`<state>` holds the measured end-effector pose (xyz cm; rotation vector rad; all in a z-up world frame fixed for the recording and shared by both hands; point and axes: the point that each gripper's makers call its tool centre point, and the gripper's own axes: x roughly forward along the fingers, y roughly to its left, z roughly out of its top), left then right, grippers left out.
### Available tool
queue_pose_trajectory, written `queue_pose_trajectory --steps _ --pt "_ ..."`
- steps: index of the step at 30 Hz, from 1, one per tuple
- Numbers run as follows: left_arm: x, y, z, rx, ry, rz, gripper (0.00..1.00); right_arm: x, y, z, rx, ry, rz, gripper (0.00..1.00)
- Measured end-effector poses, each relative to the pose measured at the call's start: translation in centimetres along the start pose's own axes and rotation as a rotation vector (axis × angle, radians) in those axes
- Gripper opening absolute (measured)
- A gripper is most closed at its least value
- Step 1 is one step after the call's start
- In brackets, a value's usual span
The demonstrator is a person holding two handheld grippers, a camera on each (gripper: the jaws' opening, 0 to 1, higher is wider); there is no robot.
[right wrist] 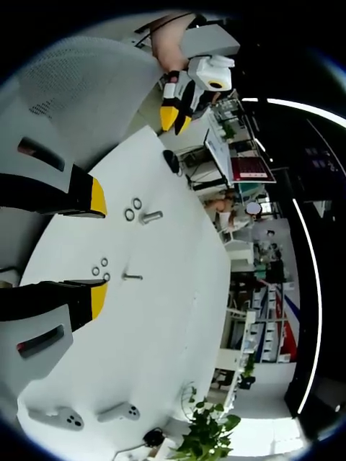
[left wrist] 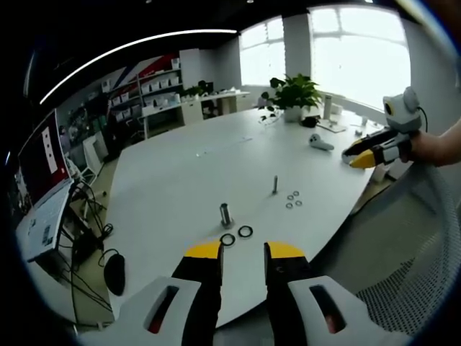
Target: Place the washer onto the threaded stud by aligning its center hole with the stud, sliding it down to the base, and recovering from edge contact or off-axis alignment until the washer reaches the visible bottom stop.
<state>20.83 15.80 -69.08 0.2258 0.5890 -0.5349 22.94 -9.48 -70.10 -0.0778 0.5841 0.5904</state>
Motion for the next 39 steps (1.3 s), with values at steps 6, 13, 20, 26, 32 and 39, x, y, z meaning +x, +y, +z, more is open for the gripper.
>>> queue_pose_trajectory --steps 6,13,20,26,32,39 --pt "0.04 0.05 -0.16 -0.001 0.007 0.001 0.2 0.03 0.18 -0.02 0.002 0.001 0.008 0.36" --pt "0.04 -0.02 -0.17 -0.001 0.007 0.002 0.2 0.11 0.32 -0.19 0.003 0.008 0.017 0.36" --pt "0.01 0.21 -0.2 -0.001 0.007 0.013 0.2 0.09 0.4 -0.09 0.005 0.002 0.02 0.36" --pt "0.05 0.15 -0.26 0.004 0.013 0.013 0.2 0.07 0.38 -0.06 0.014 0.001 0.022 0.36" --pt "0.08 0.14 -0.49 0.007 0.025 0.012 0.2 0.1 0.49 -0.03 0.012 0.0 0.026 0.36" --pt "0.19 0.16 -0.82 0.008 0.044 0.011 0.2 0.13 0.66 0.06 0.012 -0.001 0.035 0.36"
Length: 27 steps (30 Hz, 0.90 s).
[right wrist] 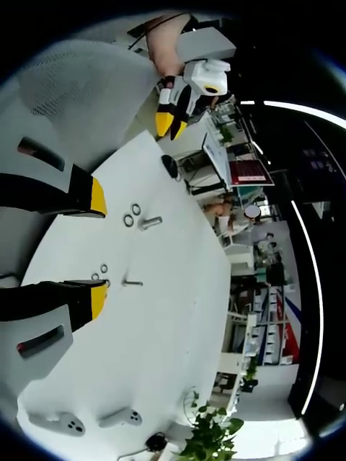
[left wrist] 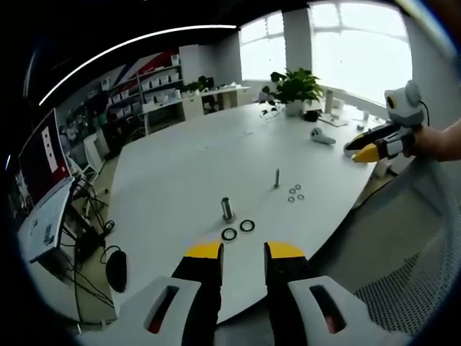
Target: Place the washer onto the threaded stud by aligning its center hole with the stud, sliding it down to the base, and recovering from edge contact or off-axis alignment until the washer reaches the visible bottom stop.
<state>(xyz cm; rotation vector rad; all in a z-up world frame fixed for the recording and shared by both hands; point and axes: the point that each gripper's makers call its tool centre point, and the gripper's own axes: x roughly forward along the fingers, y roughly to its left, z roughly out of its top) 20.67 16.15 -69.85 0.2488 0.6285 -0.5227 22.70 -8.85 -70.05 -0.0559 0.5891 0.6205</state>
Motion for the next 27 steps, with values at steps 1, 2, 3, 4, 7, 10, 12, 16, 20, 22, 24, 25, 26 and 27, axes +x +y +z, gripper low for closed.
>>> queue_pose_trajectory --steps 1,2,3,4,7,10,12,16,20,22,24,25,26,27 --pt "0.01 -0.07 0.01 0.004 0.002 -0.001 0.2 -0.03 -0.01 0.02 0.003 0.0 -0.002 0.36" --pt "0.01 -0.1 0.04 0.005 0.001 -0.003 0.2 -0.07 -0.05 0.09 0.007 -0.003 -0.004 0.36" --pt "0.04 -0.14 0.04 0.006 0.001 -0.005 0.2 -0.11 -0.11 0.12 0.013 -0.007 -0.007 0.36" --pt "0.05 -0.16 0.03 0.007 0.001 -0.006 0.2 -0.11 -0.13 0.12 0.014 -0.006 -0.008 0.36" --pt "0.18 -0.25 -0.06 0.014 0.007 -0.011 0.2 -0.05 -0.08 0.06 0.008 -0.002 -0.006 0.37" --pt "0.18 -0.11 -0.12 0.017 0.01 -0.003 0.2 0.0 0.08 0.02 0.002 0.001 0.003 0.37" --pt "0.16 -0.07 -0.1 0.014 0.01 -0.001 0.2 -0.02 0.07 0.02 0.001 0.001 0.003 0.37" --pt "0.15 -0.01 -0.02 0.014 0.007 0.002 0.2 -0.07 -0.07 0.01 0.015 0.0 0.0 0.37" --pt "0.27 -0.18 -0.12 0.014 0.018 -0.009 0.21 -0.04 -0.02 0.12 0.004 -0.002 0.001 0.37" --pt "0.34 -0.08 -0.06 0.005 0.02 -0.012 0.22 -0.04 -0.09 0.09 0.003 0.0 -0.001 0.37" --pt "0.4 0.12 -0.09 -0.001 0.023 -0.01 0.26 -0.18 -0.15 0.43 -0.004 -0.016 -0.007 0.37" --pt "0.48 0.24 -0.21 -0.008 0.03 -0.008 0.26 -0.14 -0.1 0.41 -0.004 -0.015 -0.005 0.37" --pt "0.52 0.3 -0.35 -0.016 0.039 -0.01 0.27 -0.07 -0.06 0.32 -0.005 -0.009 -0.002 0.37" --pt "0.64 0.32 -0.47 -0.027 0.052 -0.019 0.26 -0.01 -0.02 0.09 -0.009 0.003 0.0 0.37"
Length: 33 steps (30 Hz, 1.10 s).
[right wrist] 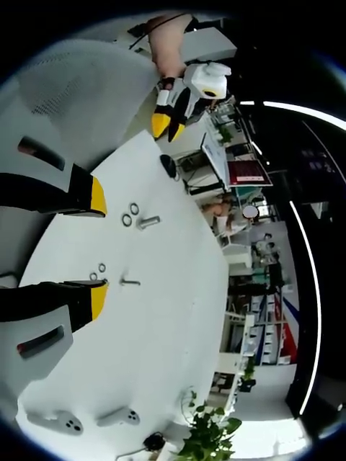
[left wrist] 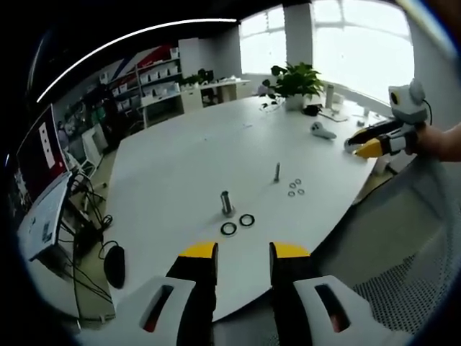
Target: Place the washer onto the threaded stud by aligning its center hole with the stud, sliding it down to the base, and recovering from edge contact or off-axis alignment until the washer reaches the visible bottom stop.
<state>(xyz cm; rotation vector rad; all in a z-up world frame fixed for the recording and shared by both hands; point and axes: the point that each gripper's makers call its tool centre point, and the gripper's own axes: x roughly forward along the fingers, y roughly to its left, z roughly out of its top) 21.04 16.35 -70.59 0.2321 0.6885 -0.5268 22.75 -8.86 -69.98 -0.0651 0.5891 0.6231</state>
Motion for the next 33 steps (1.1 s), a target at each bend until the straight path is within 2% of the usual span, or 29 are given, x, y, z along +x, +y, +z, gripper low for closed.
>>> queue_pose_trajectory --steps 2,3,4,5,6,9,13,17,25,28,30,33 --pt "0.1 0.0 0.0 -0.009 0.004 -0.01 0.26 0.0 -0.1 0.0 0.0 -0.003 -0.003 0.37" --pt "0.4 -0.2 -0.2 -0.012 0.02 -0.037 0.26 -0.1 -0.2 0.1 0.004 -0.009 -0.005 0.37" --pt "0.6 -0.9 -0.7 -0.022 0.046 -0.084 0.27 -0.1 -0.2 0.1 0.009 -0.009 -0.006 0.37" --pt "0.9 -1.1 -1.6 -0.06 0.108 -0.102 0.29 -0.1 -0.2 0.1 0.009 -0.009 -0.007 0.37" --pt "1.2 -0.8 -1.9 -0.044 0.127 -0.095 0.28 -0.1 -0.3 0.1 0.006 -0.008 -0.007 0.37" --pt "2.1 -0.4 -1.4 -0.014 0.133 -0.097 0.26 -0.4 -0.4 0.7 -0.012 -0.036 -0.023 0.36" --pt "3.3 -0.4 -0.4 0.01 0.14 -0.108 0.26 -0.2 -0.5 0.2 0.0 -0.016 -0.019 0.36" --pt "4.8 -0.7 -0.4 0.025 0.162 -0.131 0.26 -0.2 -0.4 0.3 0.005 -0.022 -0.017 0.37" --pt "7.9 -0.4 -1.6 0.095 0.215 -0.155 0.26 -0.2 -0.4 0.2 0.0 -0.014 -0.016 0.37" --pt "8.7 0.0 -1.8 0.089 0.227 -0.167 0.26 -0.1 -0.3 0.1 -0.001 -0.008 -0.015 0.37" --pt "9.2 -0.5 -2.9 0.043 0.278 -0.219 0.27 0.0 -0.2 0.1 -0.011 -0.005 -0.01 0.37" --pt "9.9 -0.1 -3.2 0.051 0.265 -0.202 0.26 0.0 -0.1 0.0 -0.021 0.0 -0.01 0.37"
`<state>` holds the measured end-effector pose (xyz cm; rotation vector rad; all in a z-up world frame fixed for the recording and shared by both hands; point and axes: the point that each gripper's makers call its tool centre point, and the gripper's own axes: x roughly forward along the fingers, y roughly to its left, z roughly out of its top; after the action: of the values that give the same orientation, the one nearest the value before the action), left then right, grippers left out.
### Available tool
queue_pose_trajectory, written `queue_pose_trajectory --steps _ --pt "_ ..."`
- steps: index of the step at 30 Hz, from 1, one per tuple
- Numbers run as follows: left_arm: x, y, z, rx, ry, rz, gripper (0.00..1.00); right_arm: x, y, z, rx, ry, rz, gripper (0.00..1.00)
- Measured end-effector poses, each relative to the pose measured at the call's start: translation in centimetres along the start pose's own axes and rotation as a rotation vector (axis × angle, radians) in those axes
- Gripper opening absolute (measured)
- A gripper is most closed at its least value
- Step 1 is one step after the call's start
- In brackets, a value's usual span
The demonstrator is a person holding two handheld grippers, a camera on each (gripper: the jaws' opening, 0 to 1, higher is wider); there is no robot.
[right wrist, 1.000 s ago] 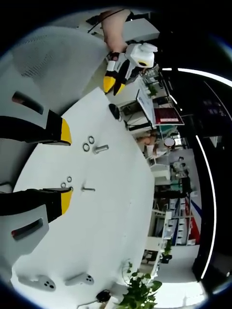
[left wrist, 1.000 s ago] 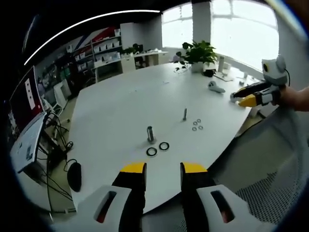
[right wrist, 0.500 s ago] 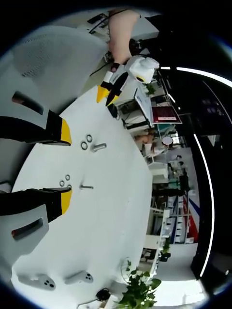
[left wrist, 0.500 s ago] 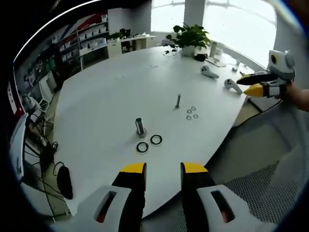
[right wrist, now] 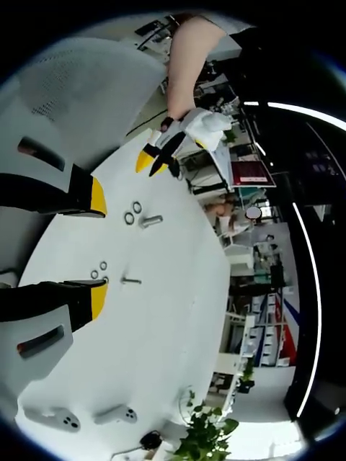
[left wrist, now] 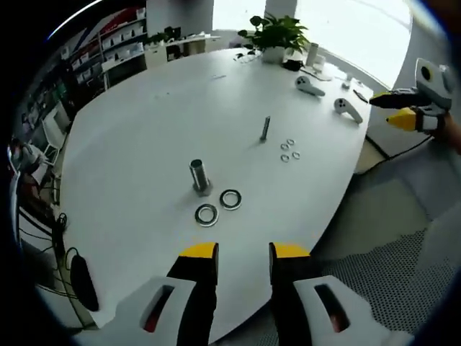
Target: Place the washer onto the threaded stud by aligning its center hole with the stud, sliding it down to the base, and recovering from edge contact or off-axis alignment until the washer reaches the visible bottom stop.
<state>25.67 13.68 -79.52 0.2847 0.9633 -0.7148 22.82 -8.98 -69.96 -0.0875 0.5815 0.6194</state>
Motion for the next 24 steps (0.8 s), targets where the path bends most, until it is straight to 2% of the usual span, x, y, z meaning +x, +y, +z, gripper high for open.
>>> queue_pose_trajectory --steps 6,10,13,19,22,24 --pt "1.1 0.9 -1.0 0.05 0.069 -0.003 0.26 0.0 -0.3 -0.1 -0.009 0.003 -0.015 0.37" --pt "1.2 1.6 -0.6 0.031 0.063 -0.005 0.26 0.0 -0.3 0.0 -0.001 -0.003 -0.017 0.37" --pt "1.6 2.4 -0.5 0.07 0.079 0.011 0.26 -0.1 -0.4 0.0 0.002 -0.002 -0.017 0.37" --pt "2.5 2.9 0.5 0.066 0.101 -0.006 0.26 -0.1 -0.5 0.0 0.003 -0.001 -0.024 0.37" --pt "2.8 2.9 0.8 0.104 0.112 -0.011 0.26 -0.1 -0.5 0.0 -0.002 0.003 -0.025 0.37" --pt "3.2 3.4 0.5 0.143 0.148 -0.012 0.26 -0.1 -0.5 0.0 -0.003 0.0 -0.027 0.37"
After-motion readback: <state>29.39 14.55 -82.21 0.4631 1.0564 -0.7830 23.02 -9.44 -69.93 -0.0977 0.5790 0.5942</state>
